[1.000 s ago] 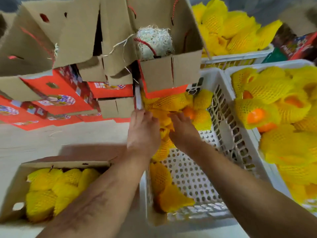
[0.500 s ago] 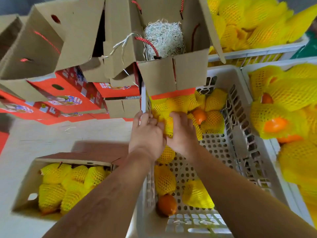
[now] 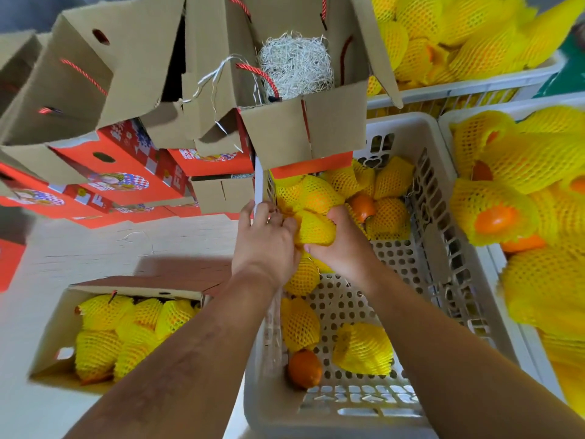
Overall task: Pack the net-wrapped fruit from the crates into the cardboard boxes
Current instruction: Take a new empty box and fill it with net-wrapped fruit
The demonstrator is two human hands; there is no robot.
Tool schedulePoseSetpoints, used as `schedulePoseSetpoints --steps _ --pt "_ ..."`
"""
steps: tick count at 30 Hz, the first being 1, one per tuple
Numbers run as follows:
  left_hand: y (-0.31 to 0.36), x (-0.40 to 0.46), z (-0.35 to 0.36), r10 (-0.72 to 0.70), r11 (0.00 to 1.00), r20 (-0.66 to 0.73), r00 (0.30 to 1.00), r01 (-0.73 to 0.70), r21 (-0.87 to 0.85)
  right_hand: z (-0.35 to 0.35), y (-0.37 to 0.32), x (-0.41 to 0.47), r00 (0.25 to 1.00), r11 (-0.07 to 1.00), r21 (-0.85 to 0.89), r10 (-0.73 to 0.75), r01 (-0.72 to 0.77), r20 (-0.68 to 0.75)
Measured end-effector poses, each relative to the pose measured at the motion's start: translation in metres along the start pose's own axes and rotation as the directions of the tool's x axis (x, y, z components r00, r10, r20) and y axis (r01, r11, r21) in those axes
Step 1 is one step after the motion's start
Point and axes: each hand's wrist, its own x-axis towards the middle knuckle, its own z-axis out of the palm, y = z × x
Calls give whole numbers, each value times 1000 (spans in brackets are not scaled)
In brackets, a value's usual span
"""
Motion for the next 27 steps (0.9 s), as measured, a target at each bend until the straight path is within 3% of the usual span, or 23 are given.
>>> schedulePoseSetpoints --steps 5,9,11,14,18,24,27 --pt "1 1 2 -16 996 32 999 19 -88 -13 -5 6 959 893 351 275 -281 67" --pt "0 0 3 6 991 -17 1000 -9 -132 -18 -15 7 847 748 403 426 -528 319" --pt "0 -1 5 19 988 -29 999 -24 -150 -13 -21 2 833 788 342 359 -512 421" --pt "1 0 7 23 991 -38 999 -28 -135 -10 -26 -3 871 883 277 239 -378 428" --pt "-1 -3 6 24 987 -104 994 -40 -158 -16 -31 -9 870 873 374 105 -312 482" --pt "-4 -5 1 148 957 -143 979 -178 -228 -20 -36 -7 914 890 298 247 -346 323" --pt "-7 -3 4 165 955 -134 977 -192 -224 -24 -36 -9 915 910 281 197 -304 352"
